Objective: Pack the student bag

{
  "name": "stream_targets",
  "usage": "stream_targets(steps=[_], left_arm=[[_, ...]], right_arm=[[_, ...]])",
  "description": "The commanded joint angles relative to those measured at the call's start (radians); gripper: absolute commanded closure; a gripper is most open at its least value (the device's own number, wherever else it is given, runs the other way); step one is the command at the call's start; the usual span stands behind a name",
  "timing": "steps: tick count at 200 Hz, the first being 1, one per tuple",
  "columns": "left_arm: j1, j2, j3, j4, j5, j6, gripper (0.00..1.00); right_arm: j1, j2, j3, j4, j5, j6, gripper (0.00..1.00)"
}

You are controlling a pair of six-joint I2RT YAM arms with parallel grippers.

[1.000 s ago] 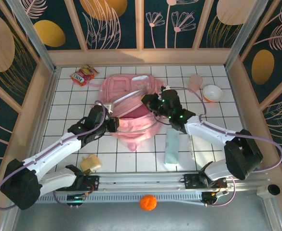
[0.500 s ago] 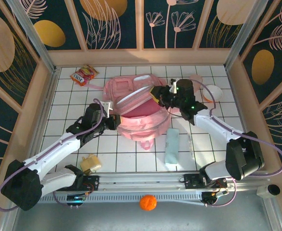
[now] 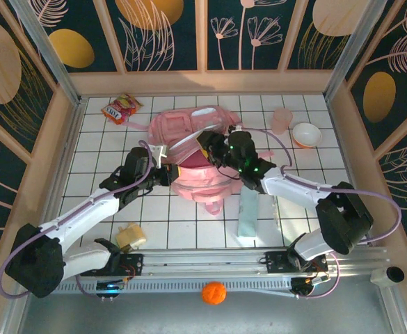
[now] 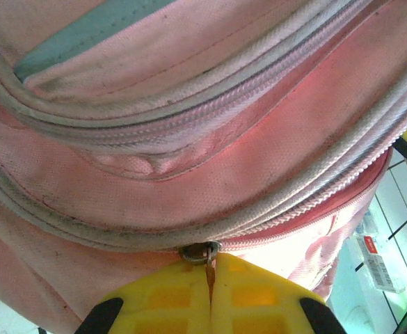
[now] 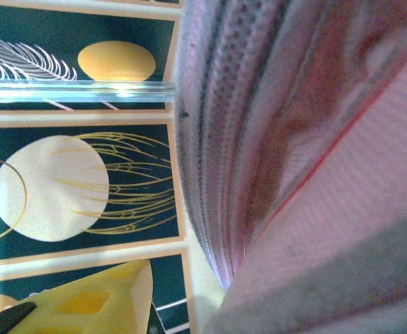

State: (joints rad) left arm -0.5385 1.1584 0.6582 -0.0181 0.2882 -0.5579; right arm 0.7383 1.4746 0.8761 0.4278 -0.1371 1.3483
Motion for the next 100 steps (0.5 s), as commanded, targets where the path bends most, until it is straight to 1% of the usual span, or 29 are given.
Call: stream_targets(steps=[1, 8, 13, 32, 45, 60, 69, 81, 87, 90, 100], left_arm=[[-0.011, -0.003, 0.057, 0.122, 0.052, -0.004, 1.00], [-0.011, -0.005, 0.061, 0.112, 0.038, -0.002, 1.00], [-0.012, -0.006, 0.062, 0.102, 0.019, -0.003, 1.00], [-0.005, -0.011, 0.057, 0.049, -0.055, -0.007, 1.00], [0.019, -0.009, 0.045, 0.007, -0.078, -0.004, 1.00], [0.063, -0.015, 0.021, -0.018, -0.077, 0.006, 1.00], [0.085, -0.026, 0.006, -0.021, -0.078, 0.023, 1.00], [0.102, -0.039, -0.005, -0.025, -0.098, 0.058, 1.00], [0.105, -0.044, -0.006, -0.025, -0.112, 0.079, 1.00], [0.108, -0.045, -0.006, -0.026, -0.120, 0.088, 1.00], [0.113, -0.045, -0.006, -0.024, -0.139, 0.111, 1.00]], right_arm=[[0.038, 0.044, 0.037, 0.042, 0.006, 0.027, 0.65], [0.039, 0.046, 0.048, 0.012, 0.004, 0.013, 0.76], [0.038, 0.042, 0.055, -0.014, 0.008, 0.000, 0.83], [0.019, 0.004, 0.069, -0.092, 0.009, -0.065, 1.00], [-0.021, -0.027, 0.079, -0.140, -0.041, -0.117, 1.00], [-0.085, -0.052, 0.101, -0.189, -0.154, -0.183, 1.00], [-0.128, -0.061, 0.116, -0.210, -0.247, -0.223, 1.00], [-0.178, -0.072, 0.136, -0.236, -0.341, -0.266, 1.00], [-0.185, -0.074, 0.146, -0.237, -0.393, -0.283, 1.00], [-0.217, -0.074, 0.149, -0.235, -0.431, -0.286, 1.00], [-0.265, -0.062, 0.169, -0.231, -0.532, -0.285, 1.00]])
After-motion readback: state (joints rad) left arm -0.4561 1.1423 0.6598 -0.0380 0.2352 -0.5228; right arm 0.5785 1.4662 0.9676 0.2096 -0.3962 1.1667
